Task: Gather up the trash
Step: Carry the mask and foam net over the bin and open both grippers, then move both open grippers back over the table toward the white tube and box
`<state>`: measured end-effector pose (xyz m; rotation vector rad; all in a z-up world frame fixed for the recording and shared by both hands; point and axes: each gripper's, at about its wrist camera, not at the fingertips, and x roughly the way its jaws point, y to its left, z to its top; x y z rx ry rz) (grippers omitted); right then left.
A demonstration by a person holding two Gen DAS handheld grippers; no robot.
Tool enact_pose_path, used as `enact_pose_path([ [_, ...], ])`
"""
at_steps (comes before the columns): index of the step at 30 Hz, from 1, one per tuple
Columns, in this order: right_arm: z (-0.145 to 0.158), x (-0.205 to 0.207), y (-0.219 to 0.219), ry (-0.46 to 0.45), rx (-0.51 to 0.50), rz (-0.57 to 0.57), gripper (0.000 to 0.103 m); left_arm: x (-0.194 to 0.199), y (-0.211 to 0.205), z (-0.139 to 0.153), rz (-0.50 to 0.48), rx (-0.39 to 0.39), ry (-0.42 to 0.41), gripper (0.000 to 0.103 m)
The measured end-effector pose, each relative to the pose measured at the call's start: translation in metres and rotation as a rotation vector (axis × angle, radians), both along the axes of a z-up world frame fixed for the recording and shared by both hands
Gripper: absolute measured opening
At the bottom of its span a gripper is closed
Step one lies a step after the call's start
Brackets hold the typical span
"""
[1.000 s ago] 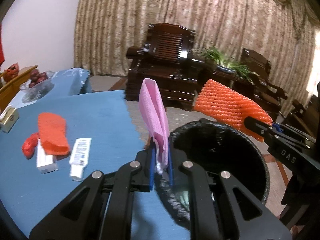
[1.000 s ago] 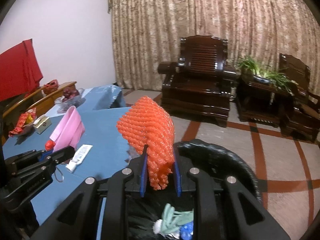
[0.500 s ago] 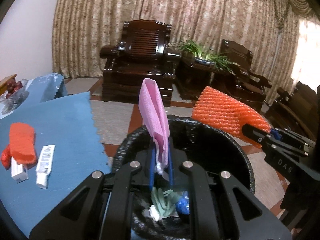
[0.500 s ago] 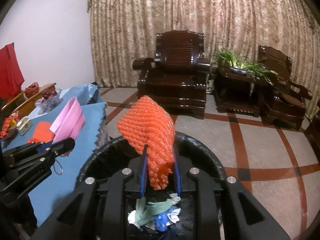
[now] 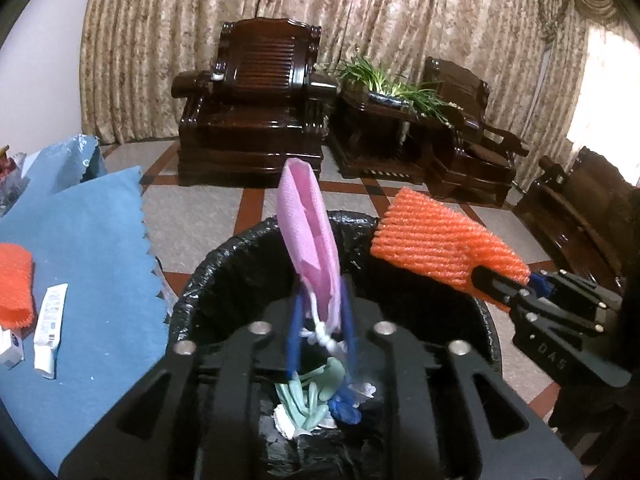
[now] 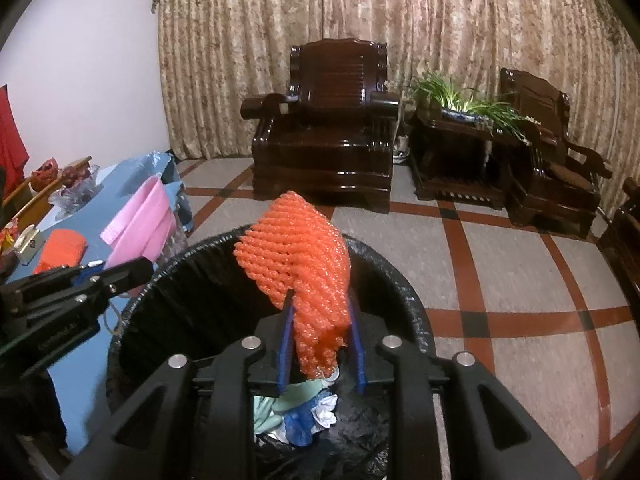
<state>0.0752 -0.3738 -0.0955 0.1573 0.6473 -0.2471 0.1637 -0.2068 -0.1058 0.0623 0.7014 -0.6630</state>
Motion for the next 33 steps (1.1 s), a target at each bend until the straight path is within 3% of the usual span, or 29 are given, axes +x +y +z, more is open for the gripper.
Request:
enact_pose_path([
  [2,-0.003,0.0,0.001,0.009,0.001,-0.005,0.032,0.0,0.001,0.0,0.001,-0.006,0.0,0.042],
  [4,-0.006,-0.001,0.0,0.013,0.0,-0.012,0.048,0.0,0.004,0.001,0.004,-0.014,-0.001,0.051],
  [6,-0.007,-0.001,-0.001,0.016,-0.002,-0.014,0.055,0.0,0.008,0.003,0.014,-0.018,-0.008,0.063],
  [9,-0.007,-0.003,0.001,0.017,-0.019,-0.025,0.086,0.0,0.021,0.011,0.048,-0.021,-0.034,0.076],
  [12,-0.006,-0.004,0.005,0.013,-0.015,-0.016,0.095,0.002,0.037,0.017,0.09,-0.024,-0.048,0.085],
  [18,0.002,0.0,0.022,-0.004,0.002,0.029,0.097,0.003,0.072,0.029,0.182,-0.013,-0.078,0.092],
  [33,0.028,0.041,0.114,-0.072,0.001,0.217,0.097,-0.003,0.208,0.041,0.464,0.038,-0.135,0.092],
])
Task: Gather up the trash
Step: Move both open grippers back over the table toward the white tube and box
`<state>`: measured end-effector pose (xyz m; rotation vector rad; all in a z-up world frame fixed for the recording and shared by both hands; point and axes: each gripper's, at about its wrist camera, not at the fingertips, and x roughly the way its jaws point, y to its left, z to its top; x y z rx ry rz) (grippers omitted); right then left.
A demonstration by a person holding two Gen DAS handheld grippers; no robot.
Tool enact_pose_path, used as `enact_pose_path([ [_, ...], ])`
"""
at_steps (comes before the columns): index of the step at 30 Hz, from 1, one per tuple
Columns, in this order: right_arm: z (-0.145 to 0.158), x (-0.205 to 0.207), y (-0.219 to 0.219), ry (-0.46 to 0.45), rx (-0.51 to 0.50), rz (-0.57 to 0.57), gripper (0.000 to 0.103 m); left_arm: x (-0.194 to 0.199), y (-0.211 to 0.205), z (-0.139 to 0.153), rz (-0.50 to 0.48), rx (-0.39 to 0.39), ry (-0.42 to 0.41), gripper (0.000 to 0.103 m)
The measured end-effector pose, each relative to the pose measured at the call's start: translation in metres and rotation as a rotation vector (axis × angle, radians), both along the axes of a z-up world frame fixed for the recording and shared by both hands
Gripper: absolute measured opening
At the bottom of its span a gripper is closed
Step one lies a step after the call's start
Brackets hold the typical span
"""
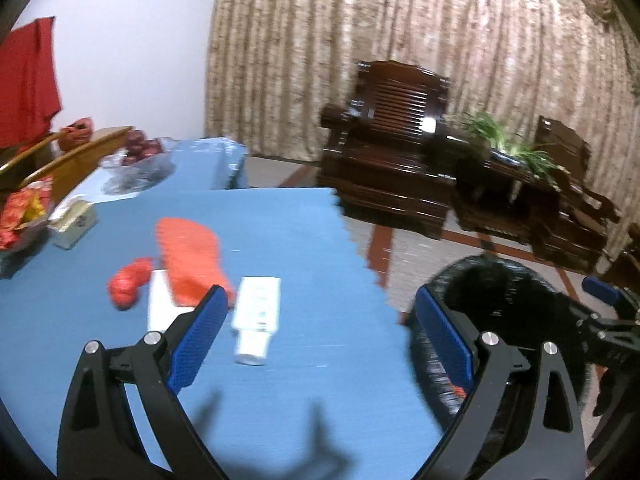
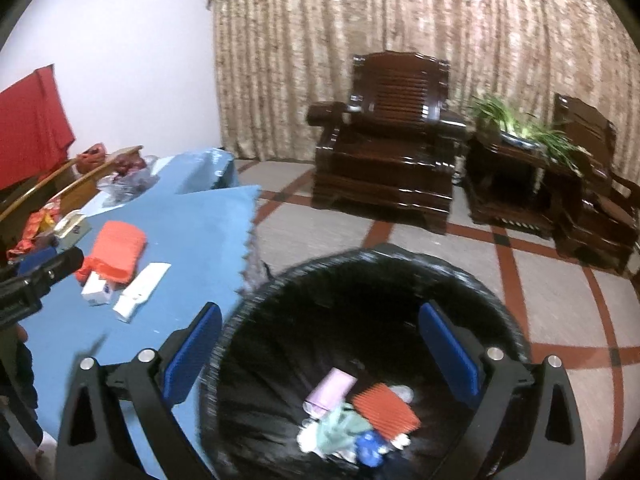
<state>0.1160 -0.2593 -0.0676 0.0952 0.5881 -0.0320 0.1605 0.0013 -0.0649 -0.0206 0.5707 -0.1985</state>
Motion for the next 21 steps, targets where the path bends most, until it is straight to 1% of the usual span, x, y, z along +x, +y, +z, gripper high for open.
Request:
enact_pose_path([
  [5,0.006,0.02,0.04,-0.021,-0.006,0.076,0.097,0.001,0.043,0.0,0.083,0.011,-0.003,0.092],
  [11,0.005,0.041,0.08,-0.032,-0.002,0.144,0.097,0.004,0.089,-0.007,0.168,0.029,0.005,0.092],
  [18,-0.01,0.067,0.122,-0.014,0.011,0.195,0.097,0.017,0.125,-0.022,0.223,0.042,0.033,0.092],
  [21,-0.021,0.076,0.141,-0.001,0.004,0.214,0.097,0.021,0.132,-0.031,0.239,0.045,0.048,0.092],
])
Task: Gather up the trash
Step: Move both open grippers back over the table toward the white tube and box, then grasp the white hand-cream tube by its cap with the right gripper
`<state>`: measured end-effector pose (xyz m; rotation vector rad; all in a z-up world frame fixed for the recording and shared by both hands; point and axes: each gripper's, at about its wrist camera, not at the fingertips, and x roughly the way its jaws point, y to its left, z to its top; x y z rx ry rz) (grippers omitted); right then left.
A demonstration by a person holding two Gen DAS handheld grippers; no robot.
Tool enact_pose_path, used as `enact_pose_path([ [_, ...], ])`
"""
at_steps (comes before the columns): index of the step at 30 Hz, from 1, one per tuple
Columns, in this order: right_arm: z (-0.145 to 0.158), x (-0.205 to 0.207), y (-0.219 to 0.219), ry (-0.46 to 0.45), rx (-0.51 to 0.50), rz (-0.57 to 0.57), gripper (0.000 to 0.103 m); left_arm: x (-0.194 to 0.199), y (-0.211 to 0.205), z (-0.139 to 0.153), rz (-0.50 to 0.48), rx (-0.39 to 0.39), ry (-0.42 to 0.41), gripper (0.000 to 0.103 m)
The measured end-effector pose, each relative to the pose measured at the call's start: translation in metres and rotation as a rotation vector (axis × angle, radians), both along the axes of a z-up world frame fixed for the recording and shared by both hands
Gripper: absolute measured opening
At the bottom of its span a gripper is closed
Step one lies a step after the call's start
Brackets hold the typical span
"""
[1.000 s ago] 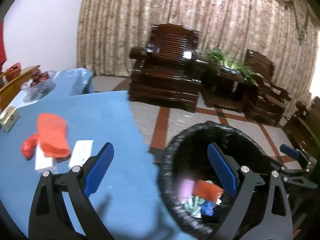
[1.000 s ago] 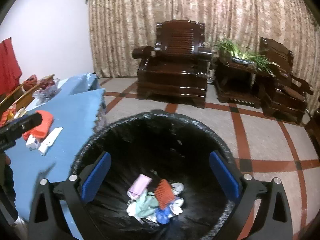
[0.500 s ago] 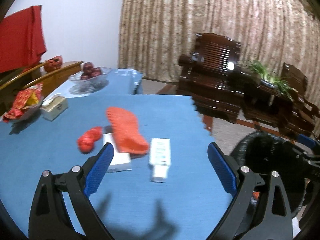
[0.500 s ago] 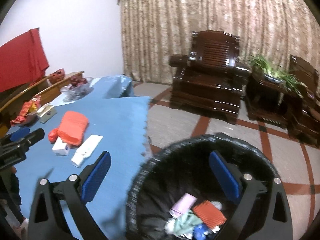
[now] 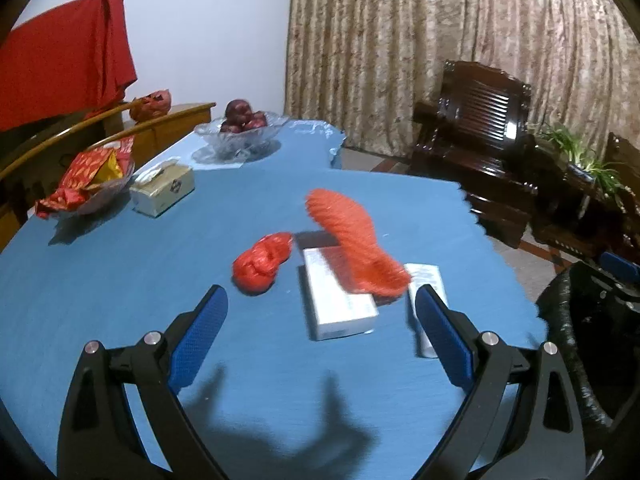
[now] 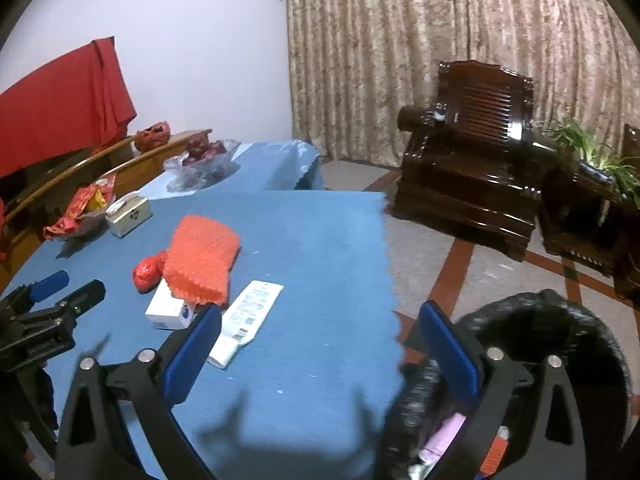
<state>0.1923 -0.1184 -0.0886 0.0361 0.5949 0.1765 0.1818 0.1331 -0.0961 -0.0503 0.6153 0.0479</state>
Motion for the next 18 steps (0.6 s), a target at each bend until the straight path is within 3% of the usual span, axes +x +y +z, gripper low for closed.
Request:
enact_pose_path([
  [18,-0.078,0.05,0.081,0.176,-0.043,0.073,0.097,0.024,0.053,-0.047,0.079,-0.01,0.084,0.092],
])
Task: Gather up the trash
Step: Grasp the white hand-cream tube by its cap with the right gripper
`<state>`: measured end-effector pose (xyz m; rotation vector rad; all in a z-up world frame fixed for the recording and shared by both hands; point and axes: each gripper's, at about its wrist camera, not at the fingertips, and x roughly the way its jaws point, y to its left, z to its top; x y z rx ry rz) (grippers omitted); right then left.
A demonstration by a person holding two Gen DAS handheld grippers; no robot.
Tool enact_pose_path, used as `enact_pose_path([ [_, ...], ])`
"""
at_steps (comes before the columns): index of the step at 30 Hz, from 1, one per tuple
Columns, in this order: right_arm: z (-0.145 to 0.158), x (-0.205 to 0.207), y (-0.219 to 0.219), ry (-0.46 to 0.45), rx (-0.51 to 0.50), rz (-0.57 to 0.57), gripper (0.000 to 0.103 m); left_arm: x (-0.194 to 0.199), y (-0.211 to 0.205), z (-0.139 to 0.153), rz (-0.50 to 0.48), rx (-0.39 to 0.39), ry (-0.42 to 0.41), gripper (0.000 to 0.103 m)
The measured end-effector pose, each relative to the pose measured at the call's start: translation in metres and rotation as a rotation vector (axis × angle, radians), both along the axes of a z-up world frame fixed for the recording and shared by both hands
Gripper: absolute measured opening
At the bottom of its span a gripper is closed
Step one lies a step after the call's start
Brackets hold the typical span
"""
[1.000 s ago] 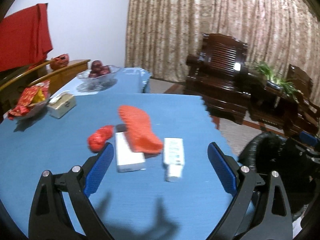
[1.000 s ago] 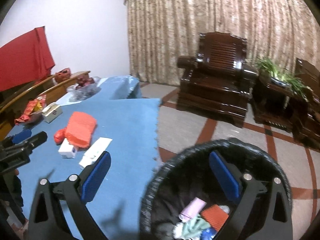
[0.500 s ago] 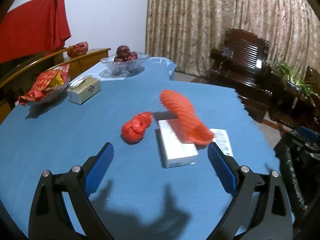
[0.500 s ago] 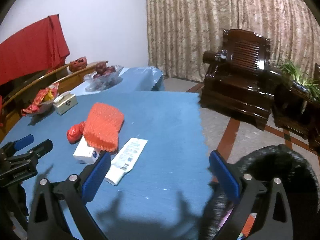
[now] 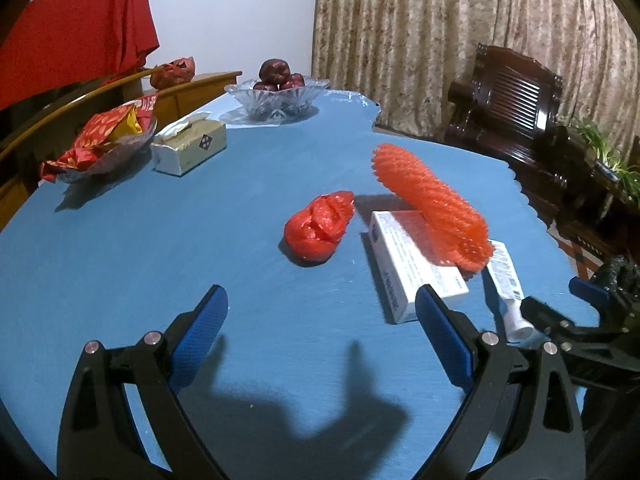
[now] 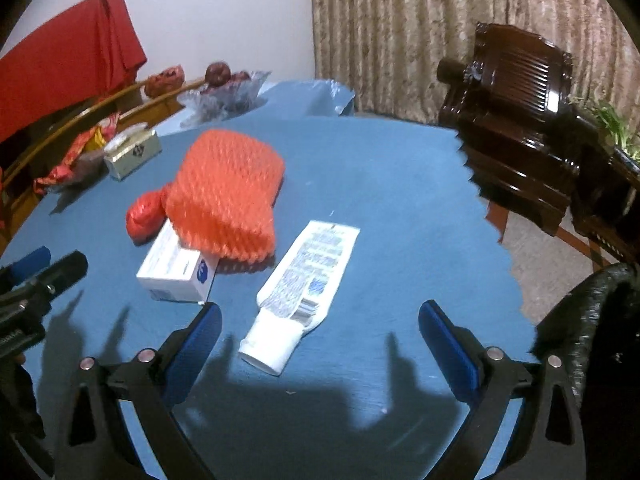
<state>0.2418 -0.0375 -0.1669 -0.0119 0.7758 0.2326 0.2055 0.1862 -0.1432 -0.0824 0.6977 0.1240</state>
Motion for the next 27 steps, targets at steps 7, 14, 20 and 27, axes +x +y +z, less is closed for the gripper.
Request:
enact_pose_path([
  [7,-0.014,0.012,0.005,0.068,-0.016,0.015,0.097,0.006,-0.002,-0.005,-0.006,-0.013,0.013,0.092],
  [14,-0.014,0.012,-0.006,0.078,-0.028,0.012,0.091,0.01,-0.009,-0.01,-0.019,-0.019,0.025,0.092],
  [20,-0.011,0.013,-0.026,0.078,-0.053,-0.02,0.091,0.011,-0.015,-0.012,-0.032,-0.023,0.031,0.092],
  [27,-0.014,0.019,-0.02,0.095,-0.011,0.024,0.069,0.013,-0.017,-0.014,-0.033,-0.023,0.038,0.092],
])
